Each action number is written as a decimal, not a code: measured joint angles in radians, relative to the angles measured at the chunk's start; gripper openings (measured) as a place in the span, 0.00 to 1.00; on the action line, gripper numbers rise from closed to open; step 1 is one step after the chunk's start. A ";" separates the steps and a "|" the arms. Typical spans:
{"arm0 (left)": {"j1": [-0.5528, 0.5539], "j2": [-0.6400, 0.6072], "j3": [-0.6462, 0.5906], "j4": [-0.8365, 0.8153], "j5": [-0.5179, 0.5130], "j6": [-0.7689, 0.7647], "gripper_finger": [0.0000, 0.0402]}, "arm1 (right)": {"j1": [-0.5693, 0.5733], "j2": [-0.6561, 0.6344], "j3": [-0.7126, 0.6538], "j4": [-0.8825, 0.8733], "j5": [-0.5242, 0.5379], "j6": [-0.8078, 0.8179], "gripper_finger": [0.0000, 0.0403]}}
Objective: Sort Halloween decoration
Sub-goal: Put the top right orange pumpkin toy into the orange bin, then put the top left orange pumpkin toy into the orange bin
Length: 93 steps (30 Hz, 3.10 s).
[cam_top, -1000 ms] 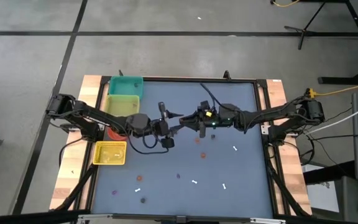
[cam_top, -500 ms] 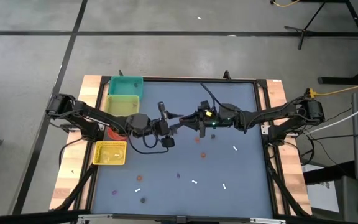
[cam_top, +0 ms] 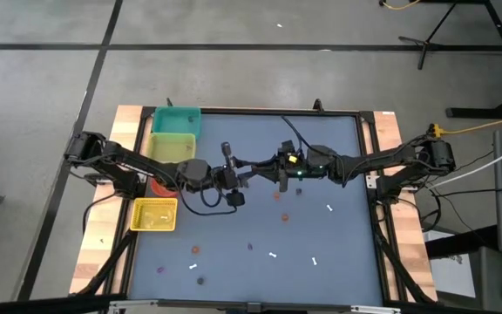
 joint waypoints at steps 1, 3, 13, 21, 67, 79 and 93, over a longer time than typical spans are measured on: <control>0.000 0.000 0.000 0.000 0.000 0.000 0.20 | 0.000 0.000 0.000 0.000 0.000 0.000 0.24; 0.000 0.000 0.000 0.000 0.000 0.000 0.20 | 0.000 0.000 0.000 0.000 0.000 0.000 0.24; 0.000 0.000 0.000 -0.002 0.002 -0.001 0.20 | 0.000 0.000 0.000 -0.008 0.000 0.006 0.24; -0.001 0.000 0.000 -0.001 0.013 -0.001 0.19 | 0.000 0.000 0.000 -0.008 -0.031 0.009 0.24; -0.030 0.014 0.001 -0.733 0.188 -0.893 0.44 | -0.040 0.000 -0.001 -0.564 0.070 -0.370 0.48; -0.076 0.176 0.000 -0.720 0.185 -0.885 0.49 | -0.040 0.000 -0.001 -0.563 0.071 -0.393 0.48; -0.075 0.235 0.000 -0.743 0.212 -0.887 0.49 | -0.040 0.000 -0.001 -0.563 0.071 -0.393 0.48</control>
